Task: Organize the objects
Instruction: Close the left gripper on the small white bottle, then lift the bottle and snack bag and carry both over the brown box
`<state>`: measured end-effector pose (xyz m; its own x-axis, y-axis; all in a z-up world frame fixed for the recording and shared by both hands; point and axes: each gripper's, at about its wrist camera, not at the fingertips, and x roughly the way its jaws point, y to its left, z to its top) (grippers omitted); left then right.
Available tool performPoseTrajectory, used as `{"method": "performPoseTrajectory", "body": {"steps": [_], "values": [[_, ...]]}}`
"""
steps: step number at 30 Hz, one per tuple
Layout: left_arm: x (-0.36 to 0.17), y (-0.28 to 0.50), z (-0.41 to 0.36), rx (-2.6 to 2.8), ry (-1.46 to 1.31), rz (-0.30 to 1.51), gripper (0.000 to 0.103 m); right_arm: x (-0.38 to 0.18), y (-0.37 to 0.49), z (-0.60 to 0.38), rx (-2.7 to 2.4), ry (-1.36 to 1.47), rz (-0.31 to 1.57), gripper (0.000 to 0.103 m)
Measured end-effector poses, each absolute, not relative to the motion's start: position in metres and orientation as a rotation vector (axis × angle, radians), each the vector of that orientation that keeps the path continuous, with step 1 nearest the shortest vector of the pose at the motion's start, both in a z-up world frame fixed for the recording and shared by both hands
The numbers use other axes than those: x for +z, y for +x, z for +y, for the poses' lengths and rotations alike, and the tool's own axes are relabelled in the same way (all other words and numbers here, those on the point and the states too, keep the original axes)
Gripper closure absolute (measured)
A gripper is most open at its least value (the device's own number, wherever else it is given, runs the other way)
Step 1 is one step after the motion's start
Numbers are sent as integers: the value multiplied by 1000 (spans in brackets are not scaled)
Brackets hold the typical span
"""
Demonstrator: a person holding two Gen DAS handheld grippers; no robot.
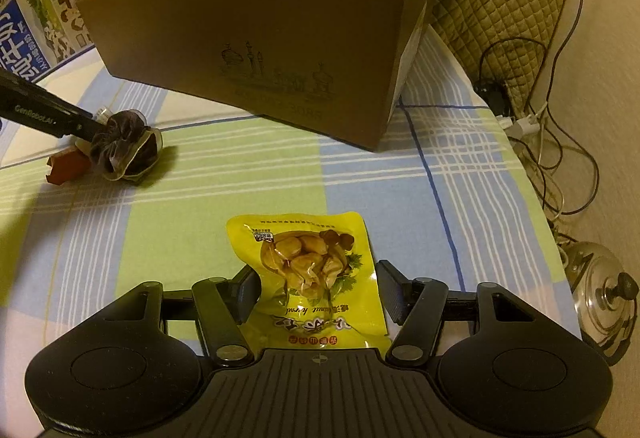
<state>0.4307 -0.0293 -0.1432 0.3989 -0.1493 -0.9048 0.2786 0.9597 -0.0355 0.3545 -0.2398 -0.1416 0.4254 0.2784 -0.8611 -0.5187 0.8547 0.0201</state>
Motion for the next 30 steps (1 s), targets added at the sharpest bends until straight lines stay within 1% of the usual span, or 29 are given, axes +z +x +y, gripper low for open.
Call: {"method": "performPoseTrajectory", "body": {"steps": [2, 3, 8, 13, 23, 30], "values": [[-145, 432, -31, -281, 123, 1130, 80, -142, 355, -239, 507, -271, 1015, 44], [-146, 433, -32, -279, 123, 1134, 80, -142, 355, -239, 507, -271, 1015, 44], [-147, 434, -32, -265, 106, 1124, 81, -141, 355, -239, 509, -273, 1016, 44], [-134, 427, -26, -253, 68, 1093, 81, -141, 356, -239, 507, -263, 1013, 45], [-104, 399, -8, -210, -16, 1034, 81, -130, 354, -240, 534, -264, 978, 51], [-89, 383, 1, -191, -54, 1013, 81, -112, 349, -239, 569, -221, 949, 52]]}}
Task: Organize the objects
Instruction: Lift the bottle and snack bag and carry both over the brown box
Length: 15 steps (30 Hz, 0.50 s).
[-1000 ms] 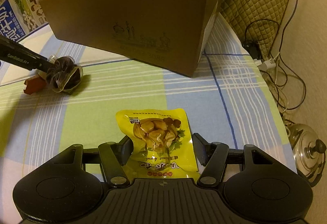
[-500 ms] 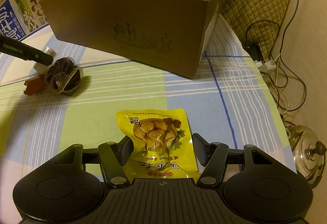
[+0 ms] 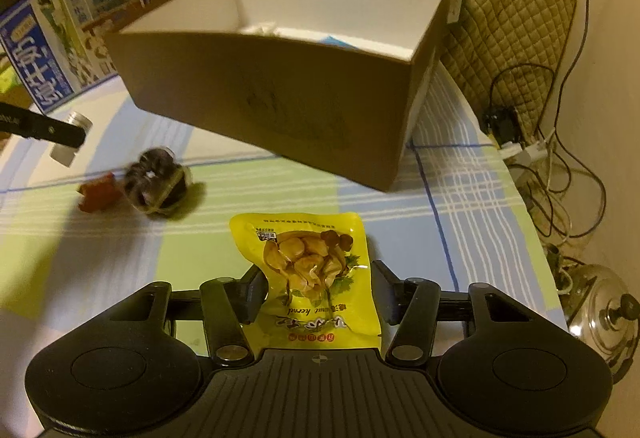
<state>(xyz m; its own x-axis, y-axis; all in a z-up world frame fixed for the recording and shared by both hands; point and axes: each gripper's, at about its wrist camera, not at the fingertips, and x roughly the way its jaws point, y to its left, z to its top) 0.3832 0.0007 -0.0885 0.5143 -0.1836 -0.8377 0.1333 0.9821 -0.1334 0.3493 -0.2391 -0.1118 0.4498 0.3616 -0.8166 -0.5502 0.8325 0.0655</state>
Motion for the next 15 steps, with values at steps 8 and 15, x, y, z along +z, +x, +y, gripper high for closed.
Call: {"method": "performPoseTrajectory", "body": {"steps": [8, 15], "values": [[-68, 377, -1, -189, -62, 975, 81, -81, 342, -232, 628, -202, 881, 52], [-47, 383, -10, -209, -59, 932, 81, -50, 346, -224, 677, -181, 810, 52]]}}
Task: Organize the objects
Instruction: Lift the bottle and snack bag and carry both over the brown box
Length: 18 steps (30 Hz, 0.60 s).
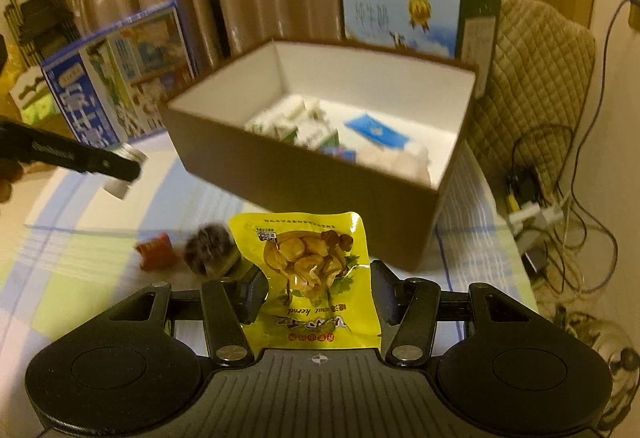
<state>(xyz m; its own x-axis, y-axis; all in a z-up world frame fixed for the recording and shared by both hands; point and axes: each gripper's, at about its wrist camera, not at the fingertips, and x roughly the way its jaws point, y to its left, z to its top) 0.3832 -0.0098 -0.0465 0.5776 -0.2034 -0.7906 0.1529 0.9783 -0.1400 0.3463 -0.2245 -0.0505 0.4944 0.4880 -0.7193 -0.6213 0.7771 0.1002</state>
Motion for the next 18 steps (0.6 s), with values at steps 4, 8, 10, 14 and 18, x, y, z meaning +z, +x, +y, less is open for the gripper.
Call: {"method": "performPoseTrajectory", "body": {"steps": [4, 8, 10, 14, 18], "values": [[-35, 393, -18, -221, -43, 909, 81, -30, 356, -219, 702, -170, 760, 52], [-23, 407, -27, -233, -37, 881, 81, -13, 371, -212, 720, -164, 715, 52], [-19, 415, -32, -239, -26, 871, 81, -4, 381, -207, 724, -169, 689, 52], [-11, 432, -40, -243, -13, 855, 81, 9, 402, -199, 731, -178, 646, 52], [-4, 451, -48, -249, -8, 847, 81, 14, 426, -191, 728, -184, 628, 52]]}}
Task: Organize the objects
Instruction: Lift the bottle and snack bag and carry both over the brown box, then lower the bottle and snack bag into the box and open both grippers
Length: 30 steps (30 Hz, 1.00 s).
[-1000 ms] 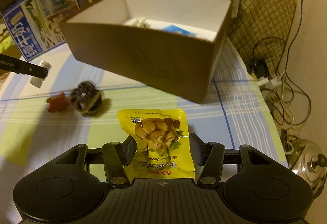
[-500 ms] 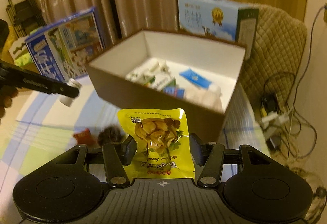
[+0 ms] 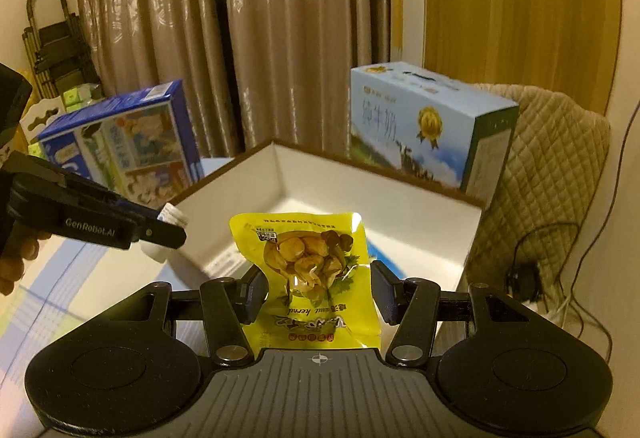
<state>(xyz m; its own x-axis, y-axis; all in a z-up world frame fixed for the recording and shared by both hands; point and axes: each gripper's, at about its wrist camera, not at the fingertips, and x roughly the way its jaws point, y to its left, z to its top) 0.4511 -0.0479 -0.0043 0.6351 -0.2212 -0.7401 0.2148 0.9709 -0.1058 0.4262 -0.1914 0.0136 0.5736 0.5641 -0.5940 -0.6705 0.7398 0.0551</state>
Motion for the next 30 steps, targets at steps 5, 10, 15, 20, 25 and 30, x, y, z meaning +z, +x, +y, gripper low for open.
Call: {"method": "performPoseTrajectory", "body": {"steps": [5, 10, 15, 20, 25, 30], "values": [[-5, 476, -61, -261, -5, 856, 81, 7, 453, -181, 721, -202, 641, 52], [-11, 501, -73, -265, 4, 874, 81, -8, 480, -175, 702, -201, 689, 52], [-22, 525, -85, -274, 18, 900, 81, -25, 508, -172, 667, -196, 736, 51], [-38, 558, -98, -282, 20, 932, 81, -43, 540, -166, 629, -189, 797, 51], [-57, 586, -106, -281, 38, 964, 81, -59, 566, -158, 601, -196, 838, 51], [-73, 608, -116, -292, 68, 986, 81, -69, 582, -156, 588, -203, 864, 51]]}}
